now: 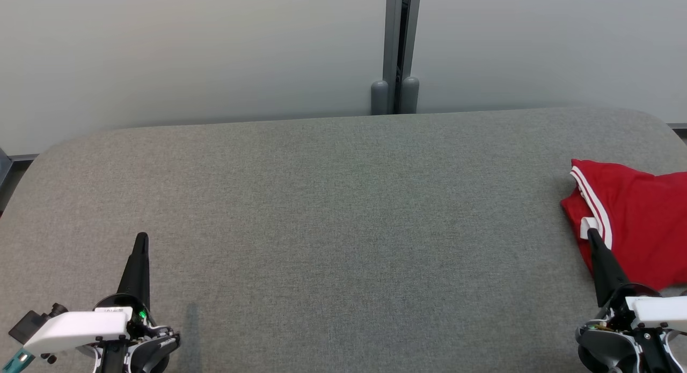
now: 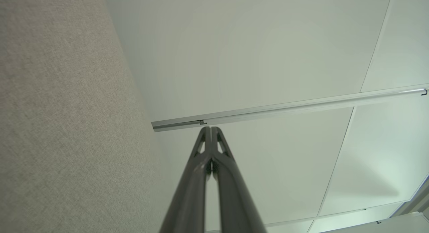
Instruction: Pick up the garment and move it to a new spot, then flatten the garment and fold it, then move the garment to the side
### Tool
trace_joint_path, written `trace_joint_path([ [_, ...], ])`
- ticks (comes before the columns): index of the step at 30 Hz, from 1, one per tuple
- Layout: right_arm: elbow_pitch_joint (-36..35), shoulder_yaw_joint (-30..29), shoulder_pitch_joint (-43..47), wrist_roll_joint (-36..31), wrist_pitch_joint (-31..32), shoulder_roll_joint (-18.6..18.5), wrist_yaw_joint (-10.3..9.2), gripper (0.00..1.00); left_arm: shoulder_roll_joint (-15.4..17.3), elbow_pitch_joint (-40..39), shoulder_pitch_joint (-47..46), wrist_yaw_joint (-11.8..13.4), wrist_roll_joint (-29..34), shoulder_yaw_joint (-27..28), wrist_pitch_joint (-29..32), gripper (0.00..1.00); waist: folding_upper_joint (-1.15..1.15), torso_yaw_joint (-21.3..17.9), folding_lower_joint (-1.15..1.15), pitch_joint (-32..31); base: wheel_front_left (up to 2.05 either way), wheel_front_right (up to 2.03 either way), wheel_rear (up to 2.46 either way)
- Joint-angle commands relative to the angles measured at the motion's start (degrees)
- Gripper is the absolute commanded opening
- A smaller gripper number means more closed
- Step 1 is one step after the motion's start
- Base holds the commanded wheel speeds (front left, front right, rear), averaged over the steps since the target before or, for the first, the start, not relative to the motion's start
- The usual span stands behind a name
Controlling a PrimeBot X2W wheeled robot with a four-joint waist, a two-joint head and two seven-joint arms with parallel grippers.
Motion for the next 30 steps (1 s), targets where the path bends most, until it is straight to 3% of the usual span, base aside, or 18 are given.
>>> trace_joint_path([
  [1, -0.3, -0.3, -0.1, 0.9, 0.5, 0.0, 0.04, 0.00, 0.3, 0.0, -1.2, -0.5, -1.0, 0.3, 0.3, 0.00, 0.00, 0.0, 0.00, 0.0, 0.00, 0.00, 0.00],
  [30, -0.3, -0.6, -0.1, 2.8, 1.0, 0.0, 0.04, 0.00, 0.3, 0.1, -1.2, -0.6, -2.9, 0.4, 0.9, 0.00, 0.00, 0.1, 0.00, 0.1, 0.00, 0.00, 0.00],
])
